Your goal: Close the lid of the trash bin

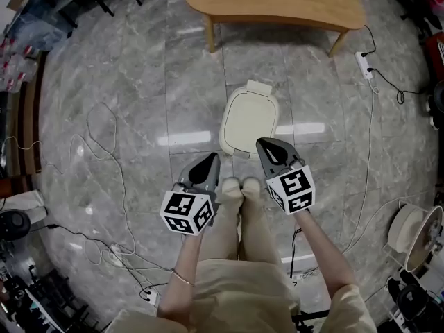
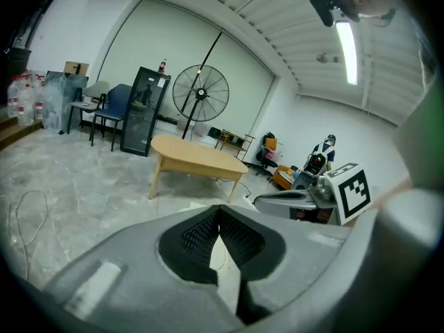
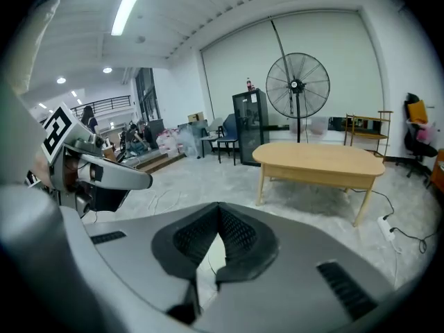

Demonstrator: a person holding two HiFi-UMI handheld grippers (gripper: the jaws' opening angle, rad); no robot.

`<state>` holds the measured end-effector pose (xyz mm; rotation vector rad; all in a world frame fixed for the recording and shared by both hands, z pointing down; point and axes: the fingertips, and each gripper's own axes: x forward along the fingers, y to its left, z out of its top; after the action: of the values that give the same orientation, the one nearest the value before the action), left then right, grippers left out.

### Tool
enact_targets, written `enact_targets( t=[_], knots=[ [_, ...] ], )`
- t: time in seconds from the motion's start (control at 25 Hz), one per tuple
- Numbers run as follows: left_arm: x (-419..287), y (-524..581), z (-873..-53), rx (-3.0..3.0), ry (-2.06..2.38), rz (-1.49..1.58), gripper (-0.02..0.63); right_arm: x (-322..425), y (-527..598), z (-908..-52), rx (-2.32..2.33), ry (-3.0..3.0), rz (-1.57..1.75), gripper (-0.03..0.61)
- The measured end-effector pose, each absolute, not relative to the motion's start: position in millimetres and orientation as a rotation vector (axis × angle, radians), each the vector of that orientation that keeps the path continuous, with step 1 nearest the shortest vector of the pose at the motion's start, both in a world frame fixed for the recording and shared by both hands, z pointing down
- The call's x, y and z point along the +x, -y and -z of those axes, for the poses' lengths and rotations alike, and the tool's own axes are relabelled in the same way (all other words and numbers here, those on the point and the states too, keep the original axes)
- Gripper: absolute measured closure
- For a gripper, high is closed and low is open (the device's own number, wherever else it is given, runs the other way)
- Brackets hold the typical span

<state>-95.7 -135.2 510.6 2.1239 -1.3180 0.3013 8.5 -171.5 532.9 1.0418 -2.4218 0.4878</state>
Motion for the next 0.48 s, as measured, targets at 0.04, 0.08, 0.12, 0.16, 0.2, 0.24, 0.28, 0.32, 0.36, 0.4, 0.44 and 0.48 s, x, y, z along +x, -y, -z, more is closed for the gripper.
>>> enact_targets(
  t=[0.04,0.08,0.12,0.16,0.2,0.24,0.28,0.32,0.36,0.4,0.44,0.48],
  knots=[
    [-94,138,-501,2.139,1.318,-0.297,0.591,9,175,-523,1.056,2.431,-0.482,0.574],
    [-92,141,-492,2.154,1.318,-0.293,0.591,10,177,-513,1.074,2.441,-0.478,0.574],
    [-90,142,-483,2.168,1.319,-0.286,0.591,12,179,-503,1.095,2.450,-0.479,0.574],
    [-88,142,-474,2.182,1.322,-0.278,0.591,14,179,-494,1.117,2.460,-0.483,0.574],
    [-87,142,-465,2.196,1.323,-0.270,0.591,16,179,-485,1.134,2.471,-0.486,0.574],
    [-85,142,-457,2.212,1.323,-0.263,0.591,18,180,-476,1.145,2.482,-0.487,0.574],
    [-84,142,-448,2.232,1.321,-0.257,0.591,20,181,-467,1.154,2.491,-0.483,0.574],
    [-83,143,-439,2.252,1.321,-0.253,0.591,21,182,-458,1.164,2.500,-0.477,0.574],
    [-82,144,-430,2.270,1.323,-0.247,0.591,23,184,-449,1.176,2.511,-0.473,0.574],
    [-82,145,-421,2.287,1.326,-0.238,0.591,25,186,-439,1.188,2.523,-0.468,0.574],
    [-82,147,-413,2.303,1.332,-0.228,0.591,27,188,-429,1.196,2.536,-0.460,0.574],
    [-82,149,-404,2.317,1.338,-0.219,0.591,29,189,-419,1.202,2.550,-0.448,0.574]
  ],
)
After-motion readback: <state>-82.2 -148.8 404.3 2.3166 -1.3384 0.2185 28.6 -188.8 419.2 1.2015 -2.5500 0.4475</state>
